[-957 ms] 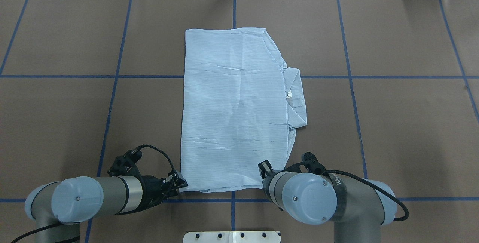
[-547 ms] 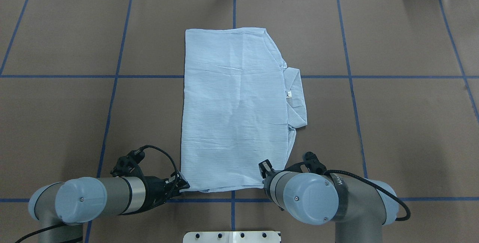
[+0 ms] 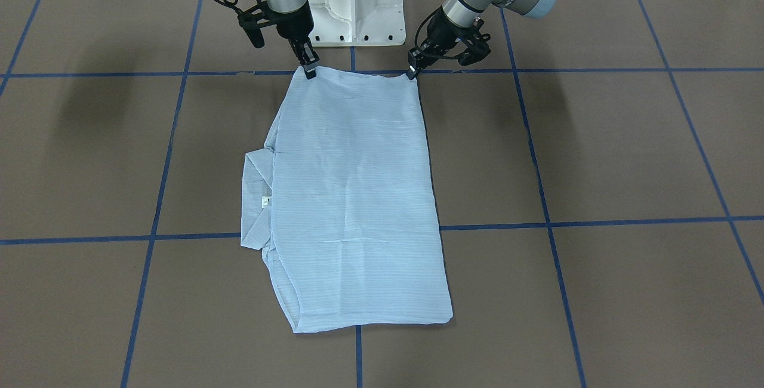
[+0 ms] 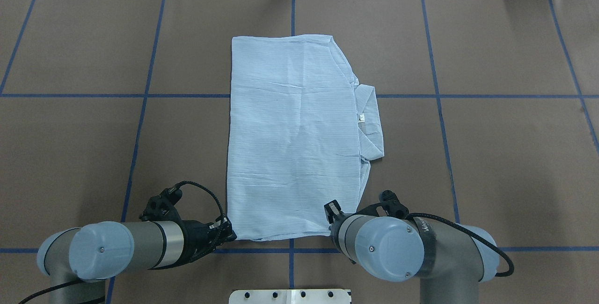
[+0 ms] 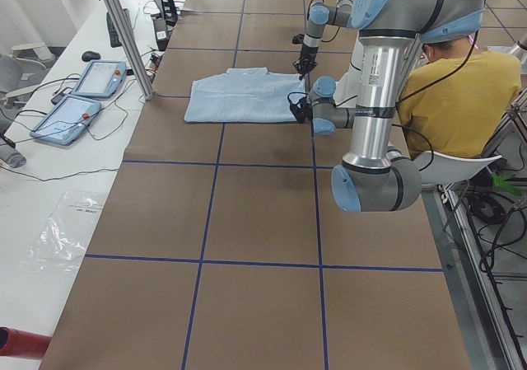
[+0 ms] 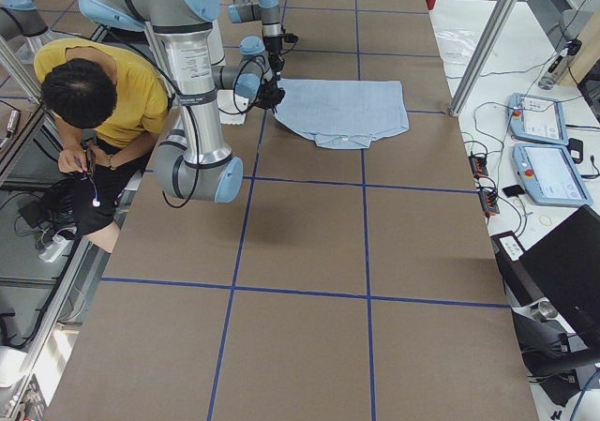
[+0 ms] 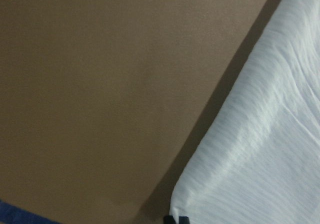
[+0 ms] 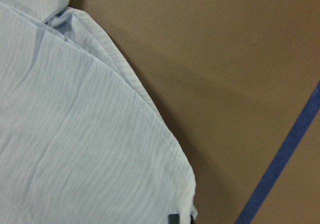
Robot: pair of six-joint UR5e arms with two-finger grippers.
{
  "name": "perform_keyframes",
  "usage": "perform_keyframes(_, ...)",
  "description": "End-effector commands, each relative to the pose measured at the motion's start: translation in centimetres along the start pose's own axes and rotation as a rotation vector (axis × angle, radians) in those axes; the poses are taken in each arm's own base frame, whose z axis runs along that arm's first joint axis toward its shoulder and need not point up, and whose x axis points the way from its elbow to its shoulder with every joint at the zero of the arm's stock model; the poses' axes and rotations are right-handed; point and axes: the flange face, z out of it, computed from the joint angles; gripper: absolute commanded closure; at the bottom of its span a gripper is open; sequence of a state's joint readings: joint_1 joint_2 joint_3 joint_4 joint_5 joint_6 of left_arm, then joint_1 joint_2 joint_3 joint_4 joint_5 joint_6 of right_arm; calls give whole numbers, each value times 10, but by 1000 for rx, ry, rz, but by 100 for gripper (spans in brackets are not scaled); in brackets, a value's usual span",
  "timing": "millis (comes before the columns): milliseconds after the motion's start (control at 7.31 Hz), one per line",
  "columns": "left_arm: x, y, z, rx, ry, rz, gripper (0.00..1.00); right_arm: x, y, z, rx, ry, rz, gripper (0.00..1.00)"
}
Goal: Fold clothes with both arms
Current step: 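Move the left gripper to the other near corner beside the right gripper, then grasp both near corners and lift them toward the collar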
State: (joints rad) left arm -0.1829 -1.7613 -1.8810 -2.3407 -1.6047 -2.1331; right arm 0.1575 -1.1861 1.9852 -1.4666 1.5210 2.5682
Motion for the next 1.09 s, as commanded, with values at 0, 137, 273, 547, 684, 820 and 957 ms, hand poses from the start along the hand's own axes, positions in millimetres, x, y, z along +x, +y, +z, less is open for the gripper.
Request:
perform_keyframes(0, 19, 15, -31, -58, 45, -65, 100, 8, 0, -18, -23, -13, -5, 100)
perform_keyframes(137, 17, 21, -66, -105, 36, -120, 100, 13, -2, -34, -46, -20, -6, 100)
perform_keyframes(273, 26, 27, -93, -114, 42, -217, 100, 19, -9, -52, -57, -21, -8, 100)
perform_keyframes(547, 59, 40, -128, -59, 1, -141, 100, -14, -23, -82, -40, -58, 27, 100)
perform_keyframes(684, 104, 23, -129, 7, 47, -78, 100, -50, -32, -88, -32, -100, 49, 100)
perform_keyframes(820, 148, -6, -117, 85, 76, -32, 100, -92, -42, -85, -17, -112, 11, 100)
perform_keyframes(957, 163, -34, -102, 118, 50, -11, 100, -140, -60, -76, 12, -126, 29, 100)
